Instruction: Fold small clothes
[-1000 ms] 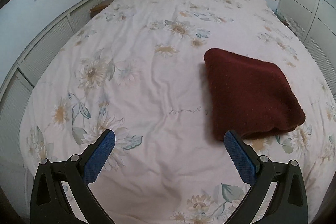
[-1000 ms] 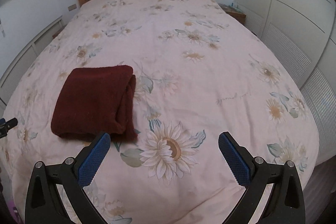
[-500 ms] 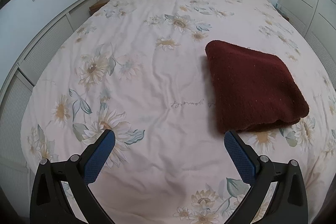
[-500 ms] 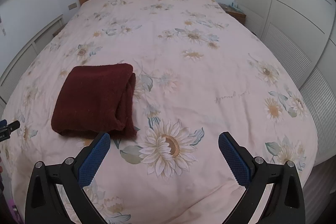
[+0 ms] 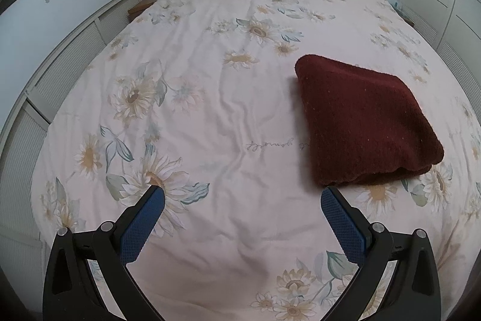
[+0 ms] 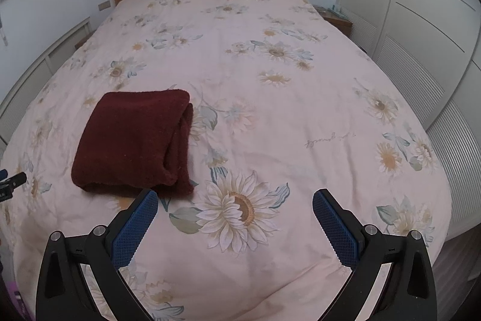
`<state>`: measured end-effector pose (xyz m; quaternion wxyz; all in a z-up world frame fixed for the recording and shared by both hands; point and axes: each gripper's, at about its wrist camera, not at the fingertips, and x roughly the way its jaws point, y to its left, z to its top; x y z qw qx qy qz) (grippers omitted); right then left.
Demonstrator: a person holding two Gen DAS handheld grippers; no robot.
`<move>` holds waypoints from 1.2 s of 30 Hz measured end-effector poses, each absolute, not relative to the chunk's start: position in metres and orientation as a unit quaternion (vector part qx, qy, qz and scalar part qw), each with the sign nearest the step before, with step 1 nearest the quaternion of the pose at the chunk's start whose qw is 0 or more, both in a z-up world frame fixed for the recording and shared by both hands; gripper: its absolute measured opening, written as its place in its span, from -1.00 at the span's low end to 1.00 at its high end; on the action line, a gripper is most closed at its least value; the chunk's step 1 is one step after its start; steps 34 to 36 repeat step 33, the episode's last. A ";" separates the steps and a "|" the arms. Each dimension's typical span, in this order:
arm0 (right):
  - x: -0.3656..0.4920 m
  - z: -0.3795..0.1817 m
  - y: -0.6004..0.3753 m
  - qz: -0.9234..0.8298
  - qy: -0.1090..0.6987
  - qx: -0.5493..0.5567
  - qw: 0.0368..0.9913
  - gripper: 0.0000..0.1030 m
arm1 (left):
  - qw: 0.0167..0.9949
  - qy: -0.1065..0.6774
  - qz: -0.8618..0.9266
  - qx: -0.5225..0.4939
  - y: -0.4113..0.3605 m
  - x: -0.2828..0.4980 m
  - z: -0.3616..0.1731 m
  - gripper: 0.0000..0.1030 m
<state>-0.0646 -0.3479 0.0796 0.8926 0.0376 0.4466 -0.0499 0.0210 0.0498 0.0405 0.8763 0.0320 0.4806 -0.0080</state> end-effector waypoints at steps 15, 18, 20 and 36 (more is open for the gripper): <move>-0.062 0.080 -0.348 -0.041 0.454 0.035 0.889 1.00 | 0.872 0.487 -0.016 0.037 0.053 0.025 0.041 0.98; -0.062 0.079 -0.348 -0.040 0.456 0.034 0.888 1.00 | 0.871 0.488 -0.019 0.042 0.053 0.025 0.040 0.98; -0.062 0.079 -0.348 -0.039 0.457 0.034 0.888 1.00 | 0.870 0.490 -0.020 0.044 0.053 0.025 0.039 0.98; -0.061 0.074 -0.347 -0.033 0.464 0.034 0.885 1.00 | 0.866 0.497 -0.026 0.040 0.052 0.027 0.036 0.98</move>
